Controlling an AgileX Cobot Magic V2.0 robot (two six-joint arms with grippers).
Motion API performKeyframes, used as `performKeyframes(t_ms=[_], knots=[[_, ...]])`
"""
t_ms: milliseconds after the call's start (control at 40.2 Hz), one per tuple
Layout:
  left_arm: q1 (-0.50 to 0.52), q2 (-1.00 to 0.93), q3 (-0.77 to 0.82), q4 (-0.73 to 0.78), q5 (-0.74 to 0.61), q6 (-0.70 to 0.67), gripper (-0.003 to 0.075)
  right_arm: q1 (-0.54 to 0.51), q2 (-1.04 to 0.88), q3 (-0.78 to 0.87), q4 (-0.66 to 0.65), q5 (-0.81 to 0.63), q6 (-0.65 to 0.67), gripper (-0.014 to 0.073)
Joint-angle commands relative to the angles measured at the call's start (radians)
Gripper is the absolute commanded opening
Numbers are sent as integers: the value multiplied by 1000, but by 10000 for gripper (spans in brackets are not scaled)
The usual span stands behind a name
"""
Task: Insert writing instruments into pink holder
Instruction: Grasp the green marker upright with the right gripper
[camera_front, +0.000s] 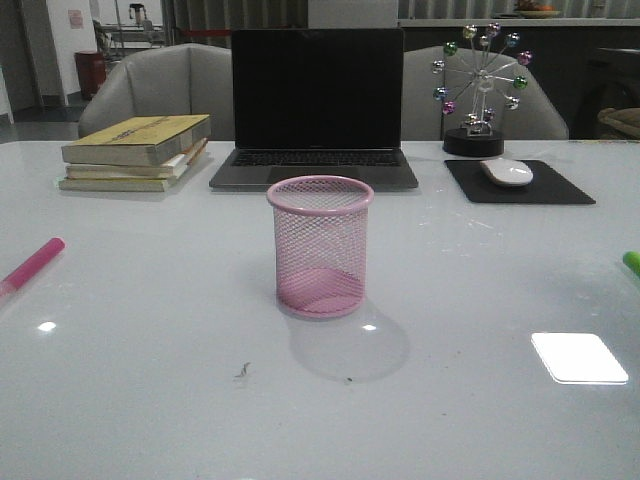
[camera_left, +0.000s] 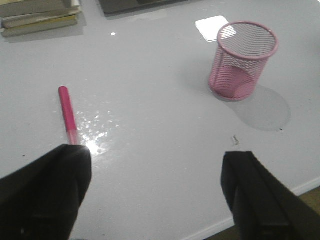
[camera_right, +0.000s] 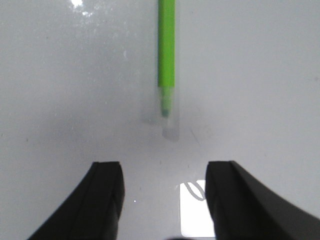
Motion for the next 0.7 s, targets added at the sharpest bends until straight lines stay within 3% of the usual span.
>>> performKeyframes(t_ms=[0, 348, 671], knots=[[-43, 6, -28, 2, -78, 4, 580, -5, 86, -103, -11, -63, -3, 479], [-54, 6, -28, 2, -78, 4, 580, -4, 390, -363, -56, -6, -3, 479], [-54, 6, -28, 2, -78, 4, 580, -4, 554, -540, -68, 80, -3, 479]])
